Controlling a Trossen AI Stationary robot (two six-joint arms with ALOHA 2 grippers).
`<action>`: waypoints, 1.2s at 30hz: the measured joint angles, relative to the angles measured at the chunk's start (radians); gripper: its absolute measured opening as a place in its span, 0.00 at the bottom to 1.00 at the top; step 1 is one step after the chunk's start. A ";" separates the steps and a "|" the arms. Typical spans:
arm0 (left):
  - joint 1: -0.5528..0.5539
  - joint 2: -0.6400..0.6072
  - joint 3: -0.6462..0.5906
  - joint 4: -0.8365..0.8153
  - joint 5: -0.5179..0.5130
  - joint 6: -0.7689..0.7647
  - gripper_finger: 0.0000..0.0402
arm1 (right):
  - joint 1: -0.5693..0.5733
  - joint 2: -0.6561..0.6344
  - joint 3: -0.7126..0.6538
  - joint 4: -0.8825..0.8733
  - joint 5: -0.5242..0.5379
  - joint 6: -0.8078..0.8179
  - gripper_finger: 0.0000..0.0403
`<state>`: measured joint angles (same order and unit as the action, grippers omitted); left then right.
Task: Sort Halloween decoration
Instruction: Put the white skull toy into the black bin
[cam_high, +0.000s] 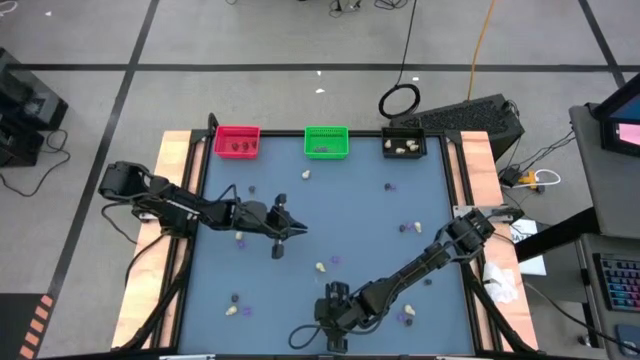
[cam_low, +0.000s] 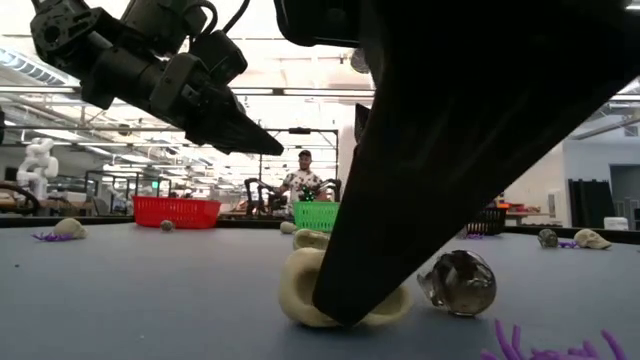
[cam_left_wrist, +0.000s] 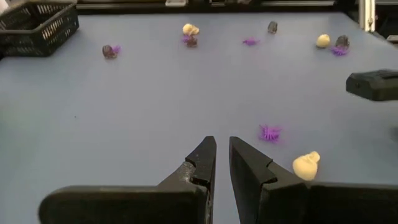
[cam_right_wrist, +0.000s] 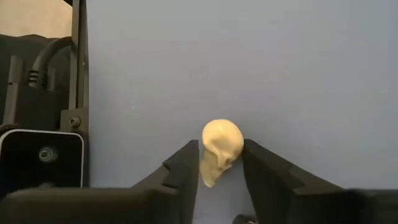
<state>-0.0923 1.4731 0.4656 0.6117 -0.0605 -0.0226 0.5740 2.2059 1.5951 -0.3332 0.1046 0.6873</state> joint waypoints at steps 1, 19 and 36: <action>0.000 0.000 0.000 -0.004 -0.004 -0.006 0.10 | -0.002 0.000 0.000 0.000 0.000 -0.004 0.24; 0.000 0.000 0.000 -0.105 -0.122 -0.025 0.10 | -0.083 -0.002 0.082 -0.141 0.022 -0.115 0.11; 0.195 -0.055 -0.027 -0.226 -0.207 -0.127 0.10 | -0.273 -0.005 0.409 -0.780 0.138 -0.320 0.11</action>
<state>0.1024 1.4184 0.4384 0.3855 -0.2676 -0.1501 0.3009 2.2006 2.0041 -1.1130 0.2424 0.3672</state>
